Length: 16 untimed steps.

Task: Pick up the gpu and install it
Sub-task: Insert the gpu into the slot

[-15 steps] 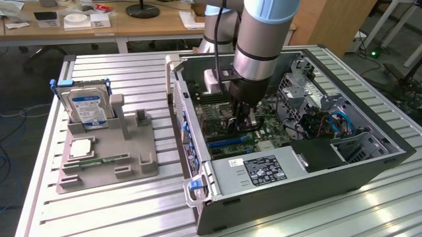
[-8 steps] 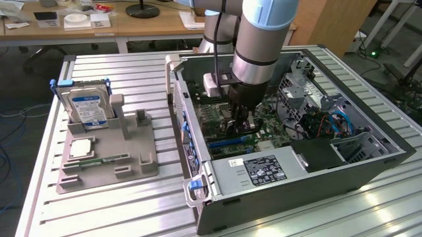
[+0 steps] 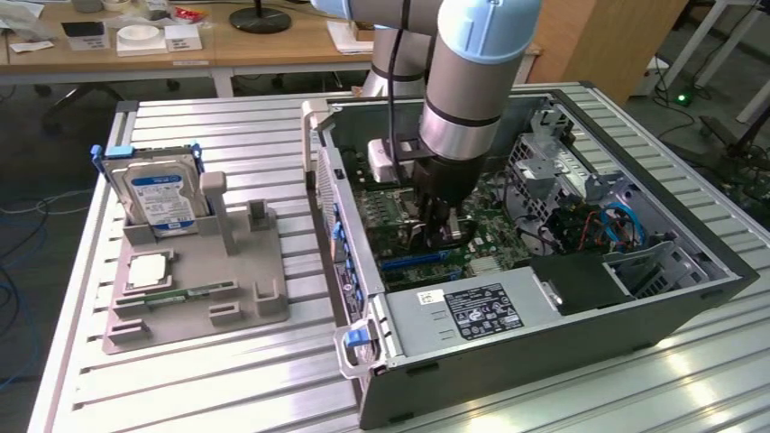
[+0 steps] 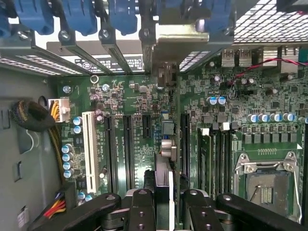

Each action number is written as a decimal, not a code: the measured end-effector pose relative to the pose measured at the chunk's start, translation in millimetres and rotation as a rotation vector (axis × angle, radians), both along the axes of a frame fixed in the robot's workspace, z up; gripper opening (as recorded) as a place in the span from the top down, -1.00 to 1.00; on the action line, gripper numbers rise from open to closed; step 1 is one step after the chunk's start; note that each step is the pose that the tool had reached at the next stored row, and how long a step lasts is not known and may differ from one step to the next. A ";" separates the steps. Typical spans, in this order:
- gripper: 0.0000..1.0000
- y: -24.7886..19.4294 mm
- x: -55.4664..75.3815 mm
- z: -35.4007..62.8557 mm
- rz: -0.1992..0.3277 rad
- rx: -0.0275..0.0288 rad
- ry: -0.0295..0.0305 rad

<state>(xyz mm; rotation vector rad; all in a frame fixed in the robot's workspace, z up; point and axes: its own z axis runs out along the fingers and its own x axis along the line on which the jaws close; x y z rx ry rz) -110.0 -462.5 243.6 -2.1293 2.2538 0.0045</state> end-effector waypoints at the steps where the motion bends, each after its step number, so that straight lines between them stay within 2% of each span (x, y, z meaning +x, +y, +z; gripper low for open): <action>1: 0.44 0.0 0.0 -0.8 0.000 0.0000 0.0012; 8: 0.44 0.0 -1.5 -7.9 0.000 0.0001 0.0095; 16: 0.44 -0.2 0.1 -8.4 0.000 0.0052 0.0096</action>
